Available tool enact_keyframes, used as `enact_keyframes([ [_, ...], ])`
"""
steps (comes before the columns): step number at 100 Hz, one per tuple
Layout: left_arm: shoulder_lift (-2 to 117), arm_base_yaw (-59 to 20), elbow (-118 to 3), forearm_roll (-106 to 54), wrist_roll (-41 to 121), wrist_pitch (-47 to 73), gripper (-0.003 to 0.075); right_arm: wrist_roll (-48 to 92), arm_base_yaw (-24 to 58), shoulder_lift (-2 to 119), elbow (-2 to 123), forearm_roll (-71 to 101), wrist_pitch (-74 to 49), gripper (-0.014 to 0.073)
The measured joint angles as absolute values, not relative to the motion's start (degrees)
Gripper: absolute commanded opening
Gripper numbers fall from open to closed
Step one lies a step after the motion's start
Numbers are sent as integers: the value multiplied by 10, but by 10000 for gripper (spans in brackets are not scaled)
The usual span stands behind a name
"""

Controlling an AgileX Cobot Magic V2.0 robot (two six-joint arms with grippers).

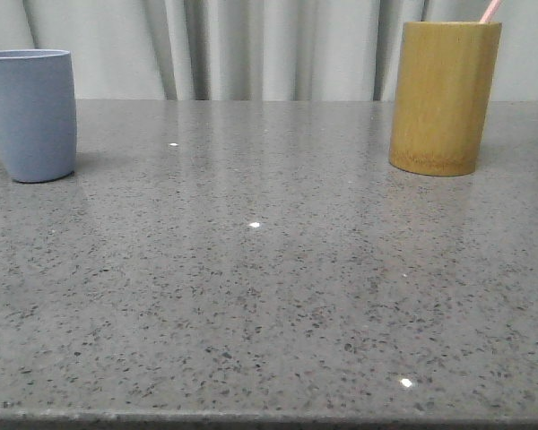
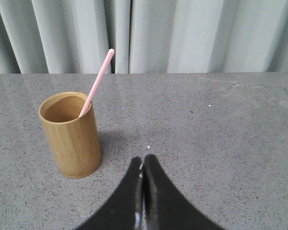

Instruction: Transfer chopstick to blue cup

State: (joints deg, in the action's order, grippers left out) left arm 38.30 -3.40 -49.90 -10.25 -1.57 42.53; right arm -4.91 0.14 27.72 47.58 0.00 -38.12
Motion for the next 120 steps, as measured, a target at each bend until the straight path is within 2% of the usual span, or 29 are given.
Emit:
enact_keyframes([
  [6,383,-34,-499,-103,-16,427,-4,-49,1,277,476,0,-381,-9],
  [13,383,-34,-499,-103,-16,427,59,-49,1,277,476,0,-381,101],
  [19,383,-34,-499,-103,-16,427,170,-49,1,277,476,0,-381,237],
  [20,383,-34,-499,-103,-16,427,170,-49,1,277,476,0,-381,253],
  [28,383,-34,-499,-103,-16,427,340,-49,1,277,476,0,-381,447],
  [32,383,-34,-499,-103,-16,427,412,-49,1,277,476,0,-381,511],
  [33,383,-34,-499,-103,-16,427,452,-49,1,277,476,0,-381,533],
  [40,383,-34,-499,-103,-16,427,538,-49,1,277,476,0,-381,601],
  [45,383,-34,-499,-103,-16,427,561,-49,1,277,476,0,-381,607],
  [76,415,-34,-529,-103,-11,402,546,-49,1,277,476,0,-381,602],
  [120,722,-34,-768,-101,-6,515,546,-49,1,277,476,0,-381,602],
])
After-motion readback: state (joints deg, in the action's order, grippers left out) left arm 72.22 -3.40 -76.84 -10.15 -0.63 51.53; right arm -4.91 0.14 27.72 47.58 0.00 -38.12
